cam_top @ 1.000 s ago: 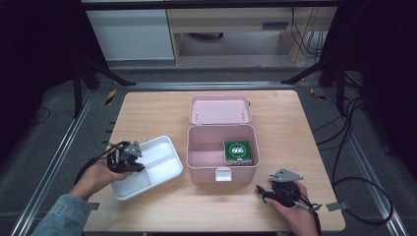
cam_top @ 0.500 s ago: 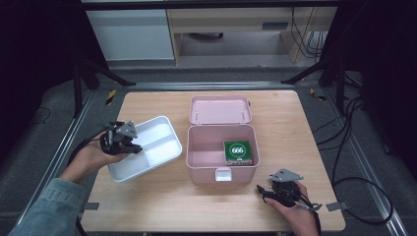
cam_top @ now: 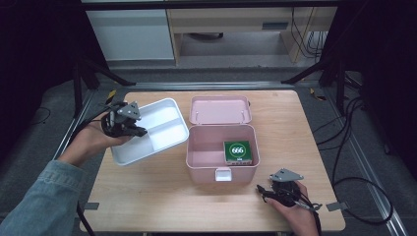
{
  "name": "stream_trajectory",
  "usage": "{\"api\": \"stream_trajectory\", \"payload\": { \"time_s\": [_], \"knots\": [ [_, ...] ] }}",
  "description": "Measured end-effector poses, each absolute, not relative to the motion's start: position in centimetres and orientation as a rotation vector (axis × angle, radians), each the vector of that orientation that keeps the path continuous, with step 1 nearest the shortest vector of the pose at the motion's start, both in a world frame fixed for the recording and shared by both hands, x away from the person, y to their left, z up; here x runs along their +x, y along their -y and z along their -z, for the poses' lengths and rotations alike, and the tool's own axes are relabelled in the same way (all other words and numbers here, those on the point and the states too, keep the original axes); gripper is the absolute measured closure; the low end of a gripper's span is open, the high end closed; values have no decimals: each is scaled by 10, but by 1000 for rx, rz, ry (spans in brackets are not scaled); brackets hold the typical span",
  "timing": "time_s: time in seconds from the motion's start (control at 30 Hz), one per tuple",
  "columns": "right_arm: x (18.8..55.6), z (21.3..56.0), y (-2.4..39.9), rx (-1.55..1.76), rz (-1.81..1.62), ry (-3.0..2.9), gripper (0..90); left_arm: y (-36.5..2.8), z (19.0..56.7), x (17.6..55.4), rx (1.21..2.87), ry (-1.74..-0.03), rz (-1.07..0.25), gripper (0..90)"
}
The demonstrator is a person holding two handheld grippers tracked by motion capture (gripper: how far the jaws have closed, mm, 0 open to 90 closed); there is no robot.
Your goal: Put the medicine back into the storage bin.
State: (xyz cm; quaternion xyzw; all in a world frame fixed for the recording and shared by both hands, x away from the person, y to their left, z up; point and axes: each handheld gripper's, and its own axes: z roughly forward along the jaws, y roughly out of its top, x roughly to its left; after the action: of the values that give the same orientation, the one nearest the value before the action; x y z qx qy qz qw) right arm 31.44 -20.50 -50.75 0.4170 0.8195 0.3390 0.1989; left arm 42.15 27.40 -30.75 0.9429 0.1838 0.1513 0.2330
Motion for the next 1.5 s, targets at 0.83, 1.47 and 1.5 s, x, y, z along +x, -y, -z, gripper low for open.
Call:
{"api": "stream_trajectory", "payload": {
  "time_s": [0.83, 1.47, 1.5],
  "knots": [
    [313, 504, 213, 1180, -976, -2260, 352, -153, 290, 449, 2616, -221, -348, 895],
    [311, 503, 217, 1188, -975, -2245, 352, -103, 306, 455, 2636, -100, -283, 895],
    [311, 503, 217, 1191, -976, -2244, 352, -99, 308, 455, 2639, -91, -278, 895]
  ]
}}
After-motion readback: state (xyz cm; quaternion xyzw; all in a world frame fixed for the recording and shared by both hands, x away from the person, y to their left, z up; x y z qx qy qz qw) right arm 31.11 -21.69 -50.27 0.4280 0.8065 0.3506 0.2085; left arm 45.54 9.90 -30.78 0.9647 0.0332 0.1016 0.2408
